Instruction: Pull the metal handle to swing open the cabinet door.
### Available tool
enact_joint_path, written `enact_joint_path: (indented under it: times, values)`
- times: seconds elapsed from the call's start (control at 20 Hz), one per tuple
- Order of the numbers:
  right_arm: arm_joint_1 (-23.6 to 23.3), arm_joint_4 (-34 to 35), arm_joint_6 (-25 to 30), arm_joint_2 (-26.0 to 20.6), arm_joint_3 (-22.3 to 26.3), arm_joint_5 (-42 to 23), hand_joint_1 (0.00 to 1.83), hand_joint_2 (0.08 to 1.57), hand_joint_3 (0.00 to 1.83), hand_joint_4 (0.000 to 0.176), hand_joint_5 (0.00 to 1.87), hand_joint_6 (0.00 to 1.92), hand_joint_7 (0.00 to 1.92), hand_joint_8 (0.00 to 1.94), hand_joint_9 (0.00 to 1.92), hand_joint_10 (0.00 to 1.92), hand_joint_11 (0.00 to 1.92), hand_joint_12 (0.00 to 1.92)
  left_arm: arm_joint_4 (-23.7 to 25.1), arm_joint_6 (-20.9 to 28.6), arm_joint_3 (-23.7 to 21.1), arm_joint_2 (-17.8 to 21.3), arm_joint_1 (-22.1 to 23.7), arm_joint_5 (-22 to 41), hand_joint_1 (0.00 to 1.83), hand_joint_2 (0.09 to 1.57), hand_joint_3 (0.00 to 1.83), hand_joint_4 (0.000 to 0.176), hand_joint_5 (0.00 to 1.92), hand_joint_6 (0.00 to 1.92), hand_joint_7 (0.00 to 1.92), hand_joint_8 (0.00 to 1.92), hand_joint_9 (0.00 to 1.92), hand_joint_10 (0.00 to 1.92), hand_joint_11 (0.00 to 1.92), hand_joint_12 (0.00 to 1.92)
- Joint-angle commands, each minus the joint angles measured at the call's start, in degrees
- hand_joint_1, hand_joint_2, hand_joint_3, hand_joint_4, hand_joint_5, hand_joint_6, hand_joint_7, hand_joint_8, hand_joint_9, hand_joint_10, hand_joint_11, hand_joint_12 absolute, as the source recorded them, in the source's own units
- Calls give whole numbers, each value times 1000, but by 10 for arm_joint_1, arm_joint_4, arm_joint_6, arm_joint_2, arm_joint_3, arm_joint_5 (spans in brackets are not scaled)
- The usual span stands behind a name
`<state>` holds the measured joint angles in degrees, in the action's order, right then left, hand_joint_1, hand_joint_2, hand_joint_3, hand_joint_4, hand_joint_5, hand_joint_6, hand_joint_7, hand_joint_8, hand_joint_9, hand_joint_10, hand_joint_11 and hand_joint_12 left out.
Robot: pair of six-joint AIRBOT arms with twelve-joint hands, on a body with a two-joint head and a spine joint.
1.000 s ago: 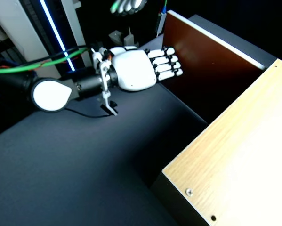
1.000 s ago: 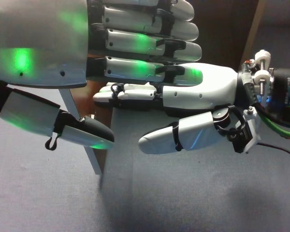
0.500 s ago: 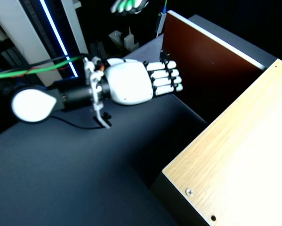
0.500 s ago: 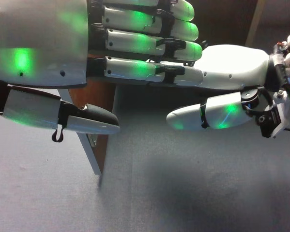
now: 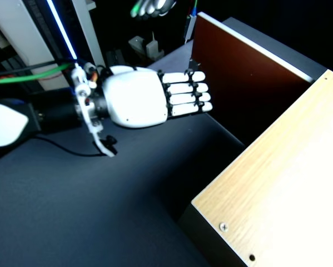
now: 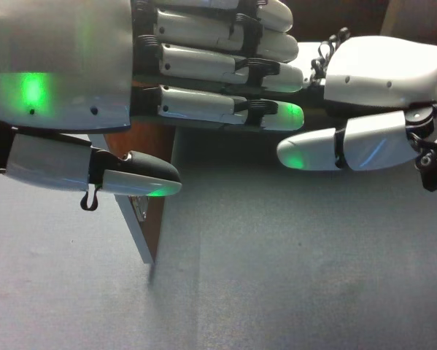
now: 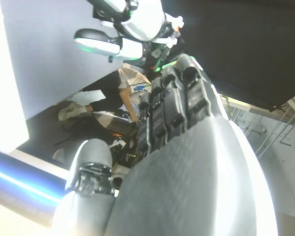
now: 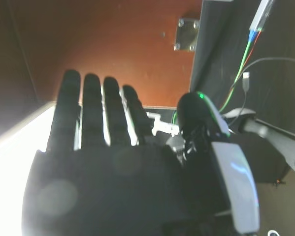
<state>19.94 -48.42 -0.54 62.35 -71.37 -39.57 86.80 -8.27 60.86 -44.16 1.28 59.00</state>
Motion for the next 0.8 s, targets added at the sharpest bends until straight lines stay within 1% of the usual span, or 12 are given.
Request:
enact_joint_path:
  times: [0.0,0.2,0.6,0.75]
  values:
    - [-11,30,2,-5,6,-64,0,1571,59,0,12,1,40,1,33,1,0,162,-53,-3,1,3,7,13,0,1514,17,0,175,1,189,0,175,1,0,445]
    - [-21,21,2,-19,32,-70,0,1571,50,0,5,0,37,0,31,0,0,159,-53,-3,1,3,7,13,0,1517,15,0,177,2,192,2,176,2,0,450]
    - [-45,22,2,-40,50,-72,0,1571,50,0,8,0,40,0,29,1,0,149,-53,-3,1,3,7,13,0,1524,9,0,174,2,189,3,174,1,0,434]
    - [-45,9,2,-44,58,-90,0,1571,43,0,17,3,44,1,32,2,0,155,-53,-3,1,3,7,13,0,1522,7,0,167,0,186,1,171,0,0,434]
